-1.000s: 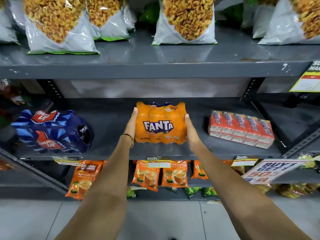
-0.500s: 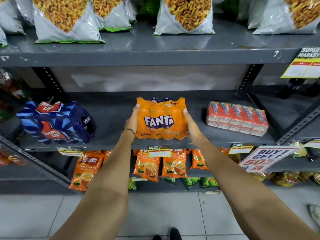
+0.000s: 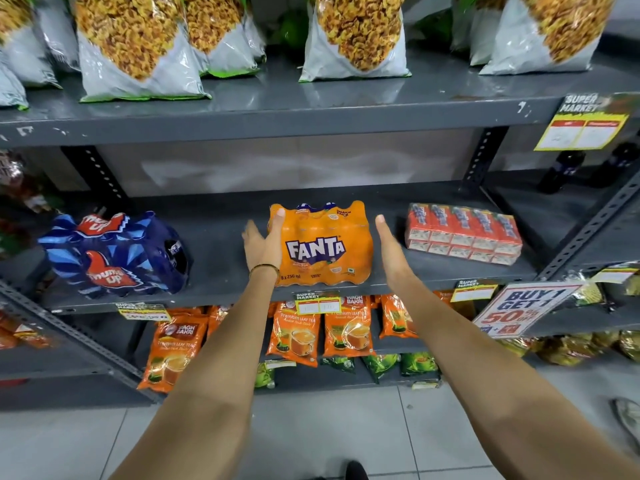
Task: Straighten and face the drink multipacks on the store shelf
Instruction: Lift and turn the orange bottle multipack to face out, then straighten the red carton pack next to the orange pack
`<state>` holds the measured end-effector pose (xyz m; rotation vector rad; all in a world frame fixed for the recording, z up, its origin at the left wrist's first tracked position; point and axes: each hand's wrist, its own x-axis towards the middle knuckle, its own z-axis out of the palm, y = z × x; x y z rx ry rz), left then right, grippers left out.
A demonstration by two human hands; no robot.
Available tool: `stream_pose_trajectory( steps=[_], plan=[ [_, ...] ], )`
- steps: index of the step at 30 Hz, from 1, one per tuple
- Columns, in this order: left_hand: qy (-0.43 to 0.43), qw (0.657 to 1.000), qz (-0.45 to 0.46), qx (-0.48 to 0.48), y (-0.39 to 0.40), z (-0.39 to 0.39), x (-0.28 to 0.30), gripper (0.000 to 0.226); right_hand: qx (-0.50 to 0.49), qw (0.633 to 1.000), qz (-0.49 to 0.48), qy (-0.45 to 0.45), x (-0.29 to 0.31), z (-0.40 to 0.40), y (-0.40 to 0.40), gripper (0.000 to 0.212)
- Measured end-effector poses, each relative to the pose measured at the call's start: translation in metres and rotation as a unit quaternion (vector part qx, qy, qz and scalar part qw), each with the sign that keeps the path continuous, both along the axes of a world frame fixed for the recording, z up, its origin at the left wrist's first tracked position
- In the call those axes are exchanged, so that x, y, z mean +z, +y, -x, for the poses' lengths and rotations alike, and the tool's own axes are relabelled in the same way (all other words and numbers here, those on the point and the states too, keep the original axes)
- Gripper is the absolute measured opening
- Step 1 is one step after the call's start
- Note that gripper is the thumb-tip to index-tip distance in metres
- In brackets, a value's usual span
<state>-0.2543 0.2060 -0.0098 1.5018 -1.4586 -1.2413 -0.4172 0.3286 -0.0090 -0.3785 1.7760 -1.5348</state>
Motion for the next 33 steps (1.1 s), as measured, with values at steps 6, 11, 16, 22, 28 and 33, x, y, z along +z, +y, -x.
stream_pose_trajectory(
  steps=[6,11,16,22,28,33],
  plan=[
    [-0.061,0.974,0.209,-0.067,0.009,0.057,0.044,0.077,-0.155,0.986,0.03,0.061,0.013,0.035,0.02,0.069],
    [-0.034,0.966,0.189,-0.172,0.037,0.14,0.061,0.071,-0.217,0.973,0.018,0.069,0.026,0.089,0.053,0.068],
    [-0.067,0.954,0.096,-0.276,0.067,0.219,0.04,0.074,-0.208,0.97,-0.068,0.103,0.027,0.154,0.082,0.064],
    [-0.098,0.96,-0.088,-0.245,0.05,0.291,-0.006,0.093,-0.153,0.971,-0.171,0.07,0.011,0.257,0.084,0.083],
    [-0.076,0.955,-0.186,-0.218,0.041,0.321,-0.02,0.074,-0.032,0.979,-0.191,-0.063,0.008,0.295,0.089,0.061],
    [-0.002,0.952,-0.238,-0.194,0.044,0.33,-0.039,0.073,-0.036,0.977,-0.201,-0.059,0.005,0.305,0.082,0.067]
  ],
)
